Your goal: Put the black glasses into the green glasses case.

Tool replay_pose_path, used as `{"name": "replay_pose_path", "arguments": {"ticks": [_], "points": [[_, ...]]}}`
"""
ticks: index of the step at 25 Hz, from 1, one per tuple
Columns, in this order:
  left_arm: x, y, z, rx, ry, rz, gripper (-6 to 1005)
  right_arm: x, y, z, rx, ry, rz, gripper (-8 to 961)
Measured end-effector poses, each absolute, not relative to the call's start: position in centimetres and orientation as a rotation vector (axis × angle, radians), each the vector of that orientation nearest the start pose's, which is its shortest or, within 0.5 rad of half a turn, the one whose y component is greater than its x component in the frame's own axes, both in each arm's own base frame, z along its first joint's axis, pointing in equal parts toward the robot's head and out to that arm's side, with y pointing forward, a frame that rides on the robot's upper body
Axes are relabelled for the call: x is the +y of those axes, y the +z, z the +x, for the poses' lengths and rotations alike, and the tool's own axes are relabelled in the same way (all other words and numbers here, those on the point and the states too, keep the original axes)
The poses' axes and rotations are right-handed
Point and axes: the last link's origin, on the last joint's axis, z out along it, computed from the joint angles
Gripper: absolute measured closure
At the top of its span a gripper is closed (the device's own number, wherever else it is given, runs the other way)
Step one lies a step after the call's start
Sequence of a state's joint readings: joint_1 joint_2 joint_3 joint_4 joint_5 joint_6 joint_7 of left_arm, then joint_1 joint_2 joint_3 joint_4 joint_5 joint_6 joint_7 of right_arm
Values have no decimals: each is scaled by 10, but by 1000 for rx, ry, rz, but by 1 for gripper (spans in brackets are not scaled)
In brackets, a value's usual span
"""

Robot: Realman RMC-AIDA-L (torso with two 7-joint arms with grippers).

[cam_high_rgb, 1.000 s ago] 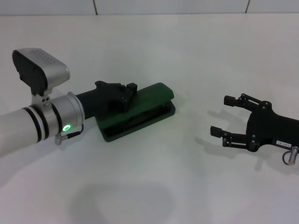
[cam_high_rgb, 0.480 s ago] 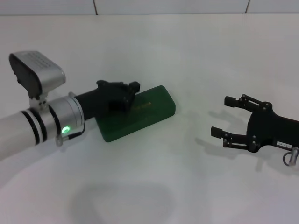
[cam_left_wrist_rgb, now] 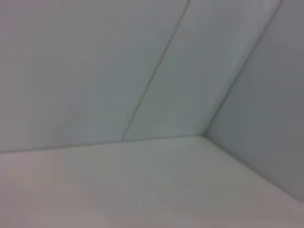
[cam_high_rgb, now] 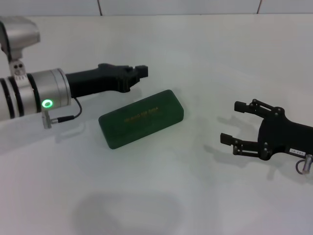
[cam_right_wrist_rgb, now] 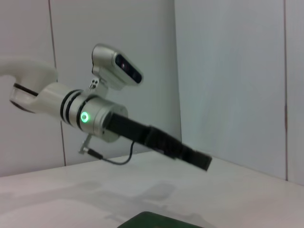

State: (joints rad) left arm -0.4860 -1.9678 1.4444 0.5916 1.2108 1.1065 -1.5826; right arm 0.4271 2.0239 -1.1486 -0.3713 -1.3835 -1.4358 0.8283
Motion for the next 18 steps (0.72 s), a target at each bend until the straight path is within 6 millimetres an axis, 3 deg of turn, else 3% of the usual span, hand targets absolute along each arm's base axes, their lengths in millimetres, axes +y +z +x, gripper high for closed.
{"name": "replay_pose_path", "arguments": {"ticks": [6,13,18], "points": [[354,-4,-248,-905,-967,-2461,941,297,-36,278,270,848,-2604,70],[337,14,-269,-827,-989,-2416,716,296,-32,281,271,847,-2598,70],[302,21,-288,-632,-878,-2552,595,293,-25,281,258,881,-2594,70]]}}
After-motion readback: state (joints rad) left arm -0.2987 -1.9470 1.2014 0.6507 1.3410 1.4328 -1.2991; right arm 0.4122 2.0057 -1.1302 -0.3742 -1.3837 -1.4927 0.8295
